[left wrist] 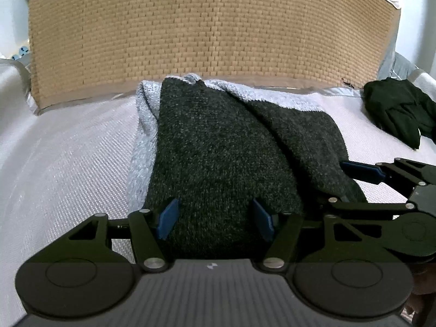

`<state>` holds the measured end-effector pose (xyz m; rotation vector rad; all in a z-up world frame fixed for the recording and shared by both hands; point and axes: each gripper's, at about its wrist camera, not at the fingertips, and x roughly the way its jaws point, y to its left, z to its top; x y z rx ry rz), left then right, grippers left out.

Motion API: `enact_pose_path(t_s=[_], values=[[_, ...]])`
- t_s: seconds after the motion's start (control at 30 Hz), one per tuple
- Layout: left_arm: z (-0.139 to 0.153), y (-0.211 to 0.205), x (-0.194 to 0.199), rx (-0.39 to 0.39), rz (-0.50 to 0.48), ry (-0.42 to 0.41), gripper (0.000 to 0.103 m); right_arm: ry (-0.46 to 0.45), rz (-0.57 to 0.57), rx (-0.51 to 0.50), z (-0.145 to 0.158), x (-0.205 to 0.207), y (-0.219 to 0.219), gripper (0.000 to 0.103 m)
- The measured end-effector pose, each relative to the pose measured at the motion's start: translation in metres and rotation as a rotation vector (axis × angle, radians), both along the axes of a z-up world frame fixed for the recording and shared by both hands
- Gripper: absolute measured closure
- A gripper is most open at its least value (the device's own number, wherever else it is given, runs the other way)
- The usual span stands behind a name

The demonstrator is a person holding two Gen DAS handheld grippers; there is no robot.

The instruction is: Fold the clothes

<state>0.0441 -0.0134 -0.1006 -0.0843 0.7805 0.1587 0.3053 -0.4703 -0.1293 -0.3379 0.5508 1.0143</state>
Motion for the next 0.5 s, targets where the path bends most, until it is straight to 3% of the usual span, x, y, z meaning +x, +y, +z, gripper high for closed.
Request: enact_pose_path(t_s=[0.5], values=[[-0.003, 0.003, 0.005, -0.005, 0.019, -0.009, 0.038, -0.005, 0.001, 0.018, -0.011, 0.005, 0.001, 0.038]])
